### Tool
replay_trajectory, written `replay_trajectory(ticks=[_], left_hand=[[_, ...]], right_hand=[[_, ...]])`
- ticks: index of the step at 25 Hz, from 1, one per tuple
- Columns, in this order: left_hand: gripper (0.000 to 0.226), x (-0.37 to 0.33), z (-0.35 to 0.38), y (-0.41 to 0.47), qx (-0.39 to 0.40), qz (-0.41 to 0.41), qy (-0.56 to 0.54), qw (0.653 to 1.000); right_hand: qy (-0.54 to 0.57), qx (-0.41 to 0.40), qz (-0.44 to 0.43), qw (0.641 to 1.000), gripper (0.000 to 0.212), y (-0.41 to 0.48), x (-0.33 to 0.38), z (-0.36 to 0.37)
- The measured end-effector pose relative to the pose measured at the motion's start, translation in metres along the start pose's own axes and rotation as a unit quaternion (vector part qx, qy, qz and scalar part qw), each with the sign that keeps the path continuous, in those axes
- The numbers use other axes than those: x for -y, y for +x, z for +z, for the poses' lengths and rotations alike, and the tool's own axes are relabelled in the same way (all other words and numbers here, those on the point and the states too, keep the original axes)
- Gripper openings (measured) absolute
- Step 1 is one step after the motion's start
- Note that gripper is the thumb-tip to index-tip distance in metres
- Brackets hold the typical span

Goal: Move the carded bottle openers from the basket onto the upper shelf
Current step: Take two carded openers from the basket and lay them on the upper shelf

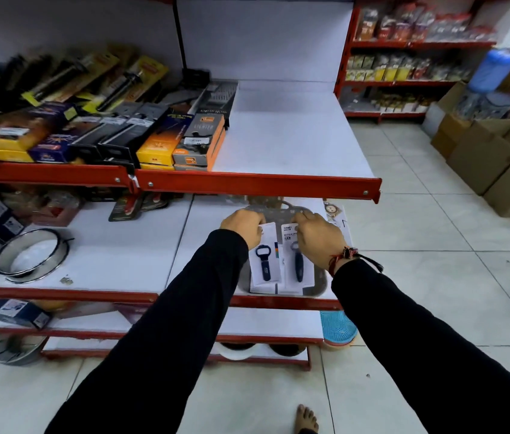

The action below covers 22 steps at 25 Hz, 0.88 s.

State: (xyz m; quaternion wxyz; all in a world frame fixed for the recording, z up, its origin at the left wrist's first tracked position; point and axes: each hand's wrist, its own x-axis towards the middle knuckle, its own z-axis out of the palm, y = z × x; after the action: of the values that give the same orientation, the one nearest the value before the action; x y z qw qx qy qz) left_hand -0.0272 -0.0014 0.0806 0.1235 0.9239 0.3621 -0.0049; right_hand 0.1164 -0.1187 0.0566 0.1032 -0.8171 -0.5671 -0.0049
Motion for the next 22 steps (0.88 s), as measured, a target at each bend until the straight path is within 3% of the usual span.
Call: replay_trajectory(ticks=[7, 14, 19, 22], left_hand=[[0.03, -0.013, -0.098, -0.038, -0.071, 0.034, 0.074, 0.994], [0.034, -0.015, -0.191, -0.012, -0.149, 0.038, 0.141, 0.978], [0.035, -0.012, -0.243, 0.034, -0.193, 0.015, 0.189, 0.963], [0.039, -0.009, -0.253, 0.072, -0.135, -0.019, 0.212, 0.968]], right_hand=[[0.027, -0.106, -0.036, 0.993, 0.025, -0.009, 0.023, -0.082], [0.046, -0.183, -0.03, 0.982, 0.031, 0.045, 0.035, -0.176], [0.077, -0.183, -0.015, 0.98, 0.037, 0.108, 0.035, -0.2], [0.095, -0.137, -0.004, 0.986, 0.037, 0.143, 0.034, -0.196]])
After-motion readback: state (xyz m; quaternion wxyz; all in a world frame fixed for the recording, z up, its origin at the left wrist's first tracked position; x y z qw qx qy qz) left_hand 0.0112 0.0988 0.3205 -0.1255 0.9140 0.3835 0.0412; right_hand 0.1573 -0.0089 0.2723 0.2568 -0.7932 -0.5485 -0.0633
